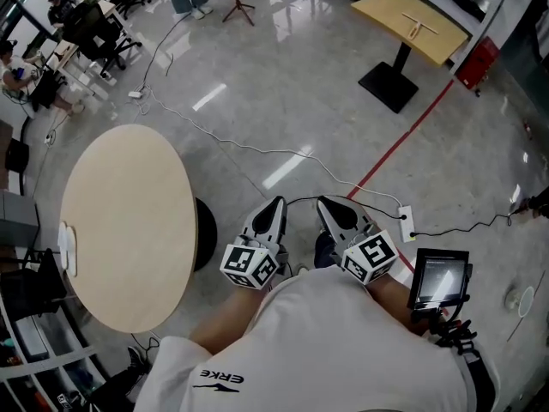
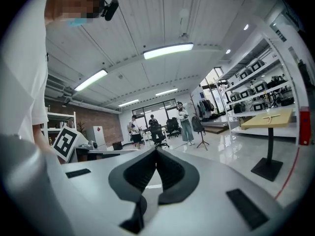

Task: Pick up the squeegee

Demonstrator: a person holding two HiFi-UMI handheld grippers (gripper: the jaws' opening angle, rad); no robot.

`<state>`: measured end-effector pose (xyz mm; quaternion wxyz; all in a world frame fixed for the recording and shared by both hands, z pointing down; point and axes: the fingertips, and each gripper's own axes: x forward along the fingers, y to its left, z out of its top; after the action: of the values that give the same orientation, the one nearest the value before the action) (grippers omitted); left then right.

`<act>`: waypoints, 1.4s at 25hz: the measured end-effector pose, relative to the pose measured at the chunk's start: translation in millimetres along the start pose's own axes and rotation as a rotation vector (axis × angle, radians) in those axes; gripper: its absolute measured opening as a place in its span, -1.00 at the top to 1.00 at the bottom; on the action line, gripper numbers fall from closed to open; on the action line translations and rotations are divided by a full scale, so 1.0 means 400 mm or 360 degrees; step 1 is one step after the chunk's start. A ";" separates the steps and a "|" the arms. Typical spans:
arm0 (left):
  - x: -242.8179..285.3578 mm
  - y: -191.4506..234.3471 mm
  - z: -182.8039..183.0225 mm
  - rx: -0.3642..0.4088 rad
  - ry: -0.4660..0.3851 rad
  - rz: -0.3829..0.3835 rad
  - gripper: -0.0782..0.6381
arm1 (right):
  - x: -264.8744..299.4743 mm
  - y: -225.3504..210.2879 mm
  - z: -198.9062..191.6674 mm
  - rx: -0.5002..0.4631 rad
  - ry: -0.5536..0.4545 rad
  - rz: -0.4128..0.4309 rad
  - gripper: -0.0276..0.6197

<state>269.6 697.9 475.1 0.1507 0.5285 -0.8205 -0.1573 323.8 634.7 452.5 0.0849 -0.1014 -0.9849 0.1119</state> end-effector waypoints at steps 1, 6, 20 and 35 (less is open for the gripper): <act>0.018 0.014 0.009 0.0000 -0.0001 0.0015 0.77 | 0.020 -0.016 0.007 -0.0002 0.0002 0.0011 0.90; 0.024 0.052 0.079 -0.0005 -0.0028 0.0066 0.77 | 0.077 -0.004 0.057 -0.0035 0.0009 0.0056 0.90; 0.391 0.084 0.114 0.0015 -0.0035 0.0212 0.77 | 0.208 -0.365 0.148 -0.0016 0.0020 0.0193 0.90; 0.632 0.185 0.173 -0.0067 0.0012 0.0038 0.77 | 0.358 -0.552 0.195 0.0034 0.0028 0.0090 0.90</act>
<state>80.2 502.5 463.7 0.1666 0.5159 -0.8228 -0.1707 130.9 439.5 450.7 0.0915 -0.1293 -0.9796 0.1238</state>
